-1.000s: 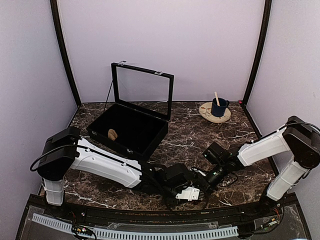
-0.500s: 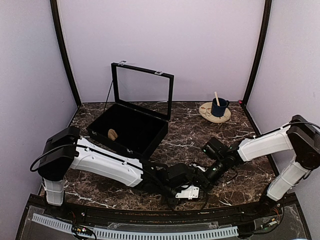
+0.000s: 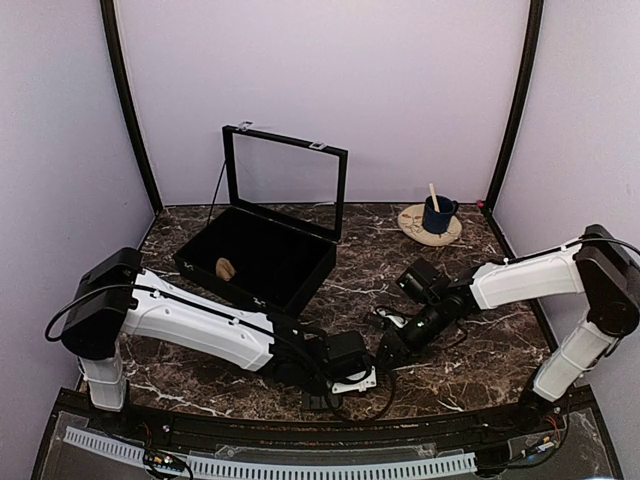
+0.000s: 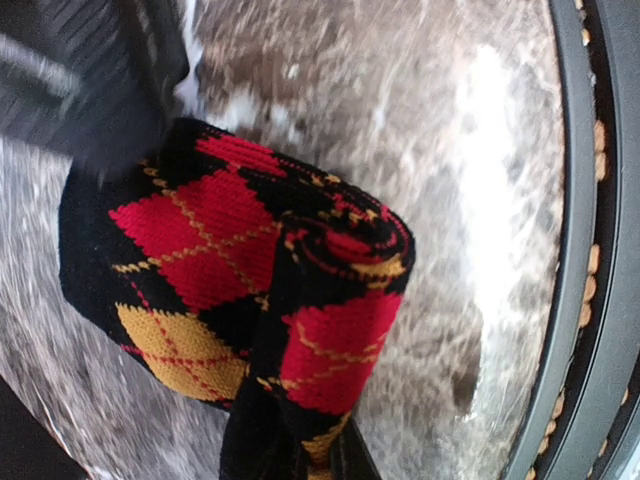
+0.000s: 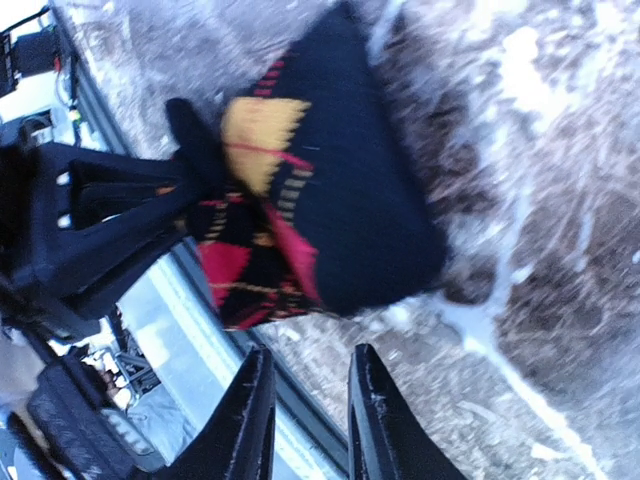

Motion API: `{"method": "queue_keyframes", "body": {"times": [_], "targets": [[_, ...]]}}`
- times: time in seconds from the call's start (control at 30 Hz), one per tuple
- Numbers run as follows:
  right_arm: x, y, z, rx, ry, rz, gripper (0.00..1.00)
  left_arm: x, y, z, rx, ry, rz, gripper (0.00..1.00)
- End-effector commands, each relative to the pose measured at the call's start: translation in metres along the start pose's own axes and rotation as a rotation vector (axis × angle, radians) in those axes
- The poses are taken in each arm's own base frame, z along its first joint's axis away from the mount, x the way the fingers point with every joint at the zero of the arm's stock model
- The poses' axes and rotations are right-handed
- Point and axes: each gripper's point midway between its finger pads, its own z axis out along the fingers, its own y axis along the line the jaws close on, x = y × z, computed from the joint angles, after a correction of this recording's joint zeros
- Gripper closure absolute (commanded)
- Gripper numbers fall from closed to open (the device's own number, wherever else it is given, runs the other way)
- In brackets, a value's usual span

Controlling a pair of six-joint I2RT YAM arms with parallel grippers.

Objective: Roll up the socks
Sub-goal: Roll the sock at the center of the board.

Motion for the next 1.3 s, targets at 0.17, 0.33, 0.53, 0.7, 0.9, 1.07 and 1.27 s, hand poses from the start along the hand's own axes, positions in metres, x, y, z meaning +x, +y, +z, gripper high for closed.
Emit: {"method": "queue_keyframes", "body": {"times": [0.17,0.33,0.53,0.7,0.9,1.07,1.27], "targets": [[-0.022,-0.024,0.012,0.111,0.005,0.026,0.79,0.045,-0.016,-0.013,0.087,0.23,-0.067,1.0],[-0.026,-0.042,0.006,0.225,-0.026,0.042,0.79,0.036,-0.025,-0.015,0.188,0.25,-0.067,1.0],[-0.02,-0.055,-0.007,0.306,-0.101,0.072,0.78,0.022,-0.022,-0.024,0.343,0.205,-0.141,1.0],[-0.016,-0.063,-0.023,0.368,-0.18,0.083,0.78,0.01,-0.013,-0.03,0.471,0.17,-0.208,1.0],[-0.012,-0.061,-0.04,0.399,-0.265,0.057,0.77,0.003,-0.01,-0.031,0.636,0.146,-0.282,1.0],[-0.011,-0.052,-0.049,0.434,-0.327,0.007,0.77,0.003,-0.014,-0.029,0.745,0.166,-0.316,1.0],[-0.008,-0.03,-0.049,0.472,-0.382,-0.094,0.77,-0.002,-0.01,-0.027,0.841,0.145,-0.38,1.0]]}}
